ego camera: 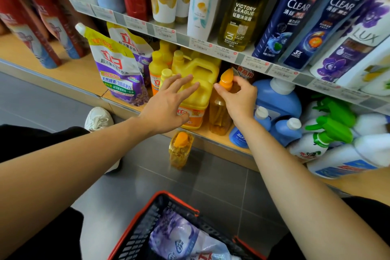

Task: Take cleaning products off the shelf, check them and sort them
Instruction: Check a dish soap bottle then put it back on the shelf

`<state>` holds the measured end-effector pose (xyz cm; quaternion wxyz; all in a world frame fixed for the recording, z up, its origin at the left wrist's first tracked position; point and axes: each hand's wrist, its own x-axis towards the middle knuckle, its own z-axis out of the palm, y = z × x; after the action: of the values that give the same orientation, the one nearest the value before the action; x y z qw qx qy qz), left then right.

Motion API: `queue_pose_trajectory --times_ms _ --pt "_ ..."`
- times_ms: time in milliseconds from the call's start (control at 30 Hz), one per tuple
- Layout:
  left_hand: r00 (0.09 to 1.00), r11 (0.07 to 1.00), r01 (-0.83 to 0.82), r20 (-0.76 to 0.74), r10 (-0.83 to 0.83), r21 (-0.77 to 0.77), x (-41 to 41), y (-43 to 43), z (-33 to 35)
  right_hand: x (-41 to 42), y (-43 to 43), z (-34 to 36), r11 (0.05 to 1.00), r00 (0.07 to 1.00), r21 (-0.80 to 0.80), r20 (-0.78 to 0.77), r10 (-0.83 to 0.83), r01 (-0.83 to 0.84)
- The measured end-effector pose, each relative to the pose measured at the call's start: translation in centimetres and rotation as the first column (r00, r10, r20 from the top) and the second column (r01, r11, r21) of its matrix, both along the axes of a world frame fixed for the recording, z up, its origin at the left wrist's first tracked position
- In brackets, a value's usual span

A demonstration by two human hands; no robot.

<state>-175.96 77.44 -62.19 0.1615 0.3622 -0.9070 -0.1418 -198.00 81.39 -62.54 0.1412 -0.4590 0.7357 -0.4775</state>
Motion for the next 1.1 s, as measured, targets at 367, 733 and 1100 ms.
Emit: queue_pose_trajectory --times_ms 367,733,1100 --pt "0.998 0.996 -0.046 -0.044 0.049 0.077 -1.1 1.1 2.0 -0.6 4.5 2.7 0.989 0.99 -0.041 0.027 0.14 -0.139" --pt "0.859 0.825 0.311 -0.51 -0.031 0.473 -5.9 9.4 3.1 -2.4 11.6 10.9 0.935 0.872 -0.271 0.372 0.319 -0.227" --pt "0.936 0.946 0.243 -0.309 -0.169 0.216 -7.2 12.9 2.6 -5.7 20.1 8.9 0.953 0.885 -0.062 0.357 0.298 -0.296"
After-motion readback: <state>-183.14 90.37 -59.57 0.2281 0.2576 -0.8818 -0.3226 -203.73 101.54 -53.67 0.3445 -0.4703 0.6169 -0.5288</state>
